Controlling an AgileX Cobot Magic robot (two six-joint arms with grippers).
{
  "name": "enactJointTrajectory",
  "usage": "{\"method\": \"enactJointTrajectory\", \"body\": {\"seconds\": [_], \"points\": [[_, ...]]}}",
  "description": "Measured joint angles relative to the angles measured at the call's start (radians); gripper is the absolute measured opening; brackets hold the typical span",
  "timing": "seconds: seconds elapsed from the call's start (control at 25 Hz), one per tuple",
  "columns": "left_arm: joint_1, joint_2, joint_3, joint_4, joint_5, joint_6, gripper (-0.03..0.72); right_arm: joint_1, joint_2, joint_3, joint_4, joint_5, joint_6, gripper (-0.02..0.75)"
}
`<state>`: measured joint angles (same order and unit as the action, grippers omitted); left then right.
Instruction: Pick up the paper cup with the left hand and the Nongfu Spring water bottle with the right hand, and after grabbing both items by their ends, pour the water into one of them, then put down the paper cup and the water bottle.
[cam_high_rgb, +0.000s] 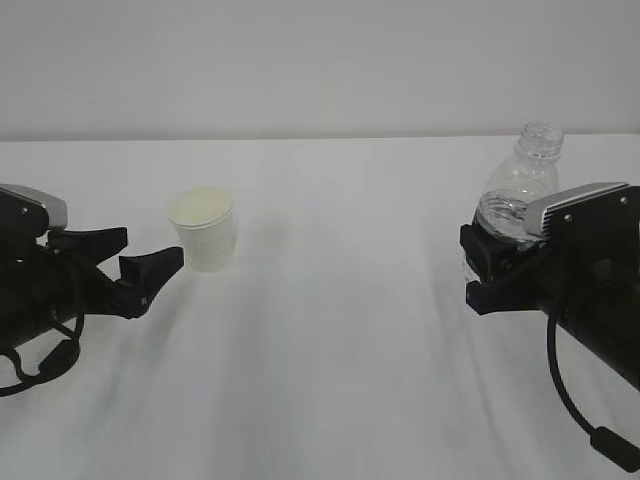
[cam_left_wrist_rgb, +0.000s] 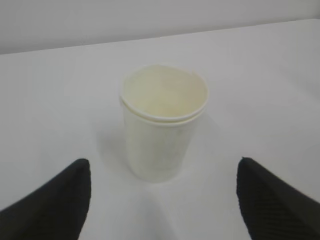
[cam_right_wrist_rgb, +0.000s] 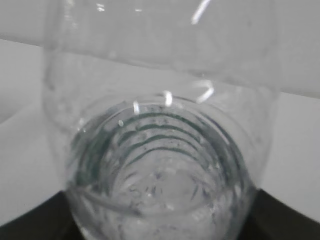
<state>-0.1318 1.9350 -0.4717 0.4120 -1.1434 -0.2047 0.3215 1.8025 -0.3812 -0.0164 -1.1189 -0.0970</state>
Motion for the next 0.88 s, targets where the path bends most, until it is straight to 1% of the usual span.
{"method": "enactJointTrajectory", "body": {"seconds": [0.32,0.88], "points": [[-0.048,0.107,-0.1,0.019,0.0,0.016,0.671,0.0,0.0,0.0,-0.002,0.0,0.0,0.428],[-0.05,0.254,-0.24,0.024,-0.001,0.031,0.64,0.0,0.0,0.0,-0.002,0.0,0.0,0.428]]}}
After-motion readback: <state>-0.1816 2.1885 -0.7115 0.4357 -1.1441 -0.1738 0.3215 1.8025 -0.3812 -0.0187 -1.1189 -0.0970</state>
